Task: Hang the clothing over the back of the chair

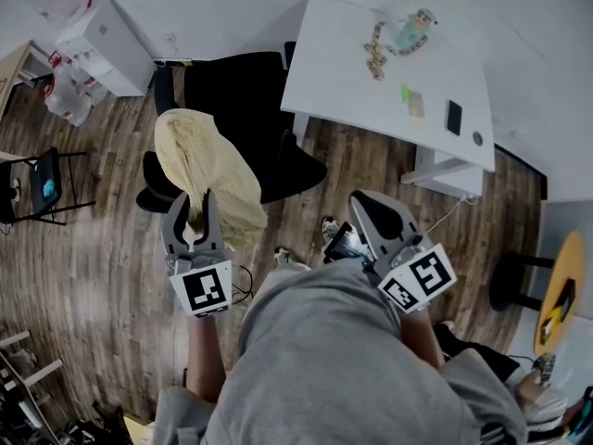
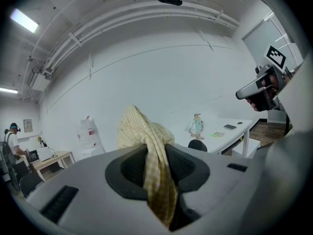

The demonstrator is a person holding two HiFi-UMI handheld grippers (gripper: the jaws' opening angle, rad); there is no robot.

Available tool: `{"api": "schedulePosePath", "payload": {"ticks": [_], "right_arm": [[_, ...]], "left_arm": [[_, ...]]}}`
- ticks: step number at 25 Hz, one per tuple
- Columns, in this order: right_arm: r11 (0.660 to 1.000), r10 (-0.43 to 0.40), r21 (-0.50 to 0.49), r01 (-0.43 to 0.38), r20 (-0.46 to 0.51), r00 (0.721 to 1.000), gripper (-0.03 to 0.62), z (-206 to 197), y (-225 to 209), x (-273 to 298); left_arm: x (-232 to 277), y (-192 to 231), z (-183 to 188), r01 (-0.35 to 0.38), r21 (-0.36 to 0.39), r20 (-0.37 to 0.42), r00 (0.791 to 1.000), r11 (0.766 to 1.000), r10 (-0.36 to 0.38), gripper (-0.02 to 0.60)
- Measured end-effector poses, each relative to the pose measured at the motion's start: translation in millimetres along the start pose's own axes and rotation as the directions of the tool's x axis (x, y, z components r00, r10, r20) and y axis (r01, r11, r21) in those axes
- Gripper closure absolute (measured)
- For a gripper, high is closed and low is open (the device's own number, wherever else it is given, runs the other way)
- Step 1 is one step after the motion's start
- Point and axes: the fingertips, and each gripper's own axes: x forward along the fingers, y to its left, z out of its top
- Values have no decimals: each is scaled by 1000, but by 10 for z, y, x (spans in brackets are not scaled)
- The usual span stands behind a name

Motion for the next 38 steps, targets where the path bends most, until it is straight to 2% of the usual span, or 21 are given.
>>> {"api": "schedulePosePath", "payload": {"ticks": [14, 24, 28, 33, 38], "right_arm": [[998, -60, -4, 60, -8, 998, 559, -4, -31, -50], [995, -101, -8, 101, -9, 995, 559, 11, -115, -175], [995, -97, -5, 97, -4, 995, 559, 17, -109, -182], [997, -76, 6, 76, 0, 997, 559, 27, -110, -161], [998, -57, 8, 57, -5, 998, 559, 18, -102, -139]], "left_arm": [[202, 9, -191, 37, -1, -52, 998, 999, -37, 452], [279, -14, -305, 50, 24, -83, 995, 998, -48, 440], [281, -9, -327, 49, 24, -76, 996, 999, -47, 436], [288, 0, -334, 5, 16, -76, 997, 1000, -4, 431], [318, 17, -345, -7, 19, -105, 994, 1000, 9, 422]]}}
